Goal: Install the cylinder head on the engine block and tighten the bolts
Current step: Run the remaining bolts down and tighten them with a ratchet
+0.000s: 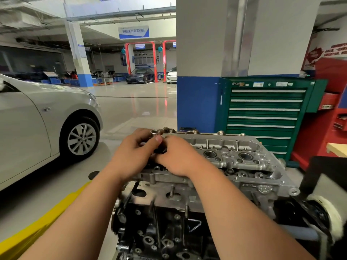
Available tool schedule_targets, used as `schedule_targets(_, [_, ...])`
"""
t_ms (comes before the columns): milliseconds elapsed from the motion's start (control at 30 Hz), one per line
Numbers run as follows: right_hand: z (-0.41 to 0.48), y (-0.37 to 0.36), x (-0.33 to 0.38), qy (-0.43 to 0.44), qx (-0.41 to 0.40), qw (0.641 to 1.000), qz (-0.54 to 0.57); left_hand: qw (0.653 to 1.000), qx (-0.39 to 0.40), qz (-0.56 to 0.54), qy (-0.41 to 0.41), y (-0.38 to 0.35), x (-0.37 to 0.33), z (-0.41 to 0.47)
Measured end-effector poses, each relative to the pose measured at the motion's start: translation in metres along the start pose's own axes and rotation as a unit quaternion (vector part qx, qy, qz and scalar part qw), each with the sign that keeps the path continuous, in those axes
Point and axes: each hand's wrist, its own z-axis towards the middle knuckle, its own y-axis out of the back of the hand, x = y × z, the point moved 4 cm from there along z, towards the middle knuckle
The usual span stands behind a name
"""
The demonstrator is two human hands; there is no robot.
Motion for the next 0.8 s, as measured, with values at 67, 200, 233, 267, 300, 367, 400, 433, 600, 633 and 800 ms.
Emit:
schedule_targets(67, [0.0004, -0.0009, -0.0004, -0.011, -0.011, 1.000, 0.005, 1.000, -0.004, 0.025, 0.016, -0.0017, 0.0006, 0.0015])
schedule_targets(200, [0.0006, -0.0020, -0.0006, -0.016, -0.007, 1.000, -0.004, 0.993, -0.095, 0.075, -0.011, -0.0013, -0.0036, 0.0009])
schedule_targets(233, [0.0003, -0.0023, -0.0001, -0.013, 0.001, 1.000, 0.000, 0.992, -0.102, 0.074, -0.018, -0.0002, -0.0039, -0.0001])
schedule_targets(267, [0.0004, -0.0022, 0.0005, -0.010, 0.009, 1.000, 0.002, 0.993, -0.095, 0.067, -0.023, 0.0003, -0.0047, -0.0009])
schedule_targets(300, [0.0003, -0.0019, 0.0012, -0.006, 0.015, 1.000, 0.000, 0.995, -0.077, 0.058, -0.025, 0.0003, -0.0049, -0.0016])
schedule_targets(367, [0.0015, -0.0017, 0.0024, 0.010, 0.016, 1.000, -0.016, 0.998, -0.040, 0.050, -0.025, -0.0011, -0.0043, -0.0020])
schedule_targets(400, [0.0022, -0.0014, 0.0024, 0.013, 0.010, 1.000, -0.021, 0.998, -0.030, 0.052, -0.022, -0.0023, -0.0036, -0.0014])
schedule_targets(433, [0.0023, -0.0010, 0.0022, 0.007, 0.004, 1.000, -0.020, 0.997, -0.030, 0.063, -0.019, -0.0034, -0.0027, -0.0004])
schedule_targets(600, [0.0008, -0.0005, 0.0031, -0.005, -0.015, 1.000, -0.017, 0.989, -0.119, 0.078, -0.024, -0.0023, -0.0027, 0.0002])
schedule_targets(633, [-0.0005, -0.0002, 0.0042, -0.001, -0.011, 1.000, -0.019, 0.988, -0.130, 0.072, -0.033, -0.0012, -0.0024, -0.0010])
schedule_targets(800, [-0.0039, 0.0029, 0.0045, -0.005, -0.006, 1.000, -0.006, 0.995, -0.074, 0.051, -0.033, 0.0019, -0.0009, -0.0044])
